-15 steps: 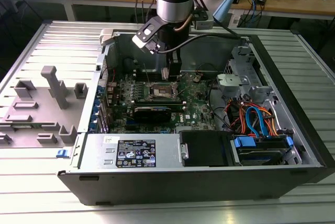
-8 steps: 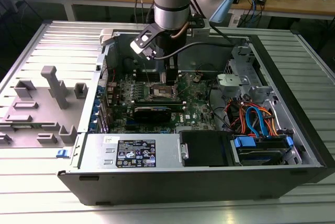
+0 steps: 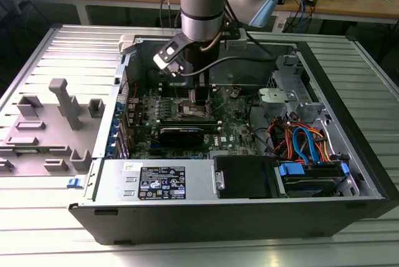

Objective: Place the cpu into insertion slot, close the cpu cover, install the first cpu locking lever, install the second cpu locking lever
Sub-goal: 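Place the cpu into insertion slot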

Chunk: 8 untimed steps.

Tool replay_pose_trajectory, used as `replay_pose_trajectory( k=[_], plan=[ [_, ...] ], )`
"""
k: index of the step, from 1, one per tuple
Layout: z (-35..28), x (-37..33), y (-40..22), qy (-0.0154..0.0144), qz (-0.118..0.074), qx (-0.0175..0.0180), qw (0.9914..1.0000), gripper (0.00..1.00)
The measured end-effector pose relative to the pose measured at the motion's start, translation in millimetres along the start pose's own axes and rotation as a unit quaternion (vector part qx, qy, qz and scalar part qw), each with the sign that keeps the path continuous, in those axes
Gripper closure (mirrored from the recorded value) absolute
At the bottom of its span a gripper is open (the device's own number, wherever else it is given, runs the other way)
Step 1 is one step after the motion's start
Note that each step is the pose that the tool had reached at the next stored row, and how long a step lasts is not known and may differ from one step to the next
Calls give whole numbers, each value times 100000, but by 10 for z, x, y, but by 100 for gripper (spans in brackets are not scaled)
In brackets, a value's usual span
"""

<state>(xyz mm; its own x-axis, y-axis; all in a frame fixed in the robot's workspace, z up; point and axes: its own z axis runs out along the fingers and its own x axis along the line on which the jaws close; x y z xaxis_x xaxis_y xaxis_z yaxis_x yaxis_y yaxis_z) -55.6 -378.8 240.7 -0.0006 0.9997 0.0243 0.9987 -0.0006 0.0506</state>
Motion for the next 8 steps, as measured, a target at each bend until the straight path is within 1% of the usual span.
replay_pose_trajectory(
  k=[8],
  plan=[
    [5, 0, 0, 1, -2, -4, 100000, 46]
  ],
)
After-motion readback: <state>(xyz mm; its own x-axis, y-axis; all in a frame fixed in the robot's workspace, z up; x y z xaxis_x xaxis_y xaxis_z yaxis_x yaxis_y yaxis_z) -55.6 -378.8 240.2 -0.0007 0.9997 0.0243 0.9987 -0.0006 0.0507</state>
